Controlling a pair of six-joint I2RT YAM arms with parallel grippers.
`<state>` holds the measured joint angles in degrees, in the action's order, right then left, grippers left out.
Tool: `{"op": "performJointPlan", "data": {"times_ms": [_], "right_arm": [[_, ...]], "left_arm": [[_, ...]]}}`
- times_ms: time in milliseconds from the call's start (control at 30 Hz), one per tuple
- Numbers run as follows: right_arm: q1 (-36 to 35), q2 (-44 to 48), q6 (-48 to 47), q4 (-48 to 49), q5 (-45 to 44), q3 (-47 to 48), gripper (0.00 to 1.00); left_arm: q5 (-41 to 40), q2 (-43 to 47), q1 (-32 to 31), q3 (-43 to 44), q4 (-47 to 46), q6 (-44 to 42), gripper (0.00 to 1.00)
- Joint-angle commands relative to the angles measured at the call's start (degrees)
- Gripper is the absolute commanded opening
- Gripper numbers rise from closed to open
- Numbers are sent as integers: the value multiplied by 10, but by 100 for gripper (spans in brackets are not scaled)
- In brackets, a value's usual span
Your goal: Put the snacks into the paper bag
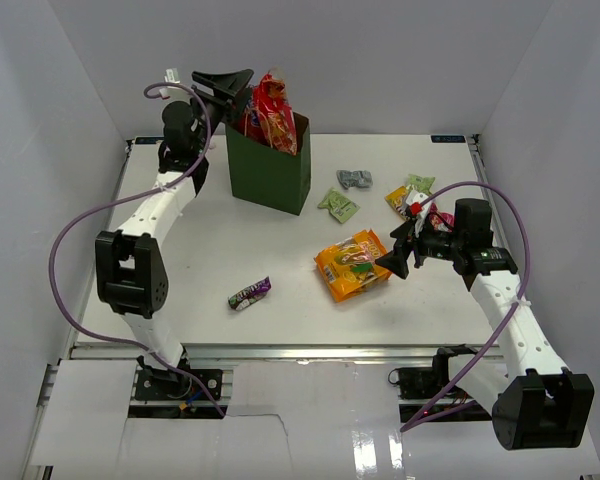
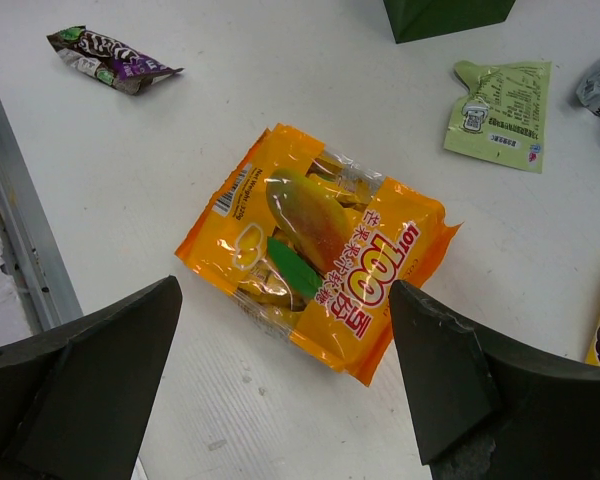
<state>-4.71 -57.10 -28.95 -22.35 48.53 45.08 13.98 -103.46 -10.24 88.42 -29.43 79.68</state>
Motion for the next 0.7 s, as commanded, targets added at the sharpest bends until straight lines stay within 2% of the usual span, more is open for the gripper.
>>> {"op": "performJointPlan", "data": {"times_ms": [0,300,667], "right_arm": [[-4,0,-3,13,9,-7,90],[-4,-1,-2,14,10,-9,90],[-4,-1,-3,13,10,-8,90]], "left_arm": [[-23,79,0,1,-45,-38,73],[-41,111,0,-32,-3,-86,83],[-25,115,0,-11,24,-137,84]]}}
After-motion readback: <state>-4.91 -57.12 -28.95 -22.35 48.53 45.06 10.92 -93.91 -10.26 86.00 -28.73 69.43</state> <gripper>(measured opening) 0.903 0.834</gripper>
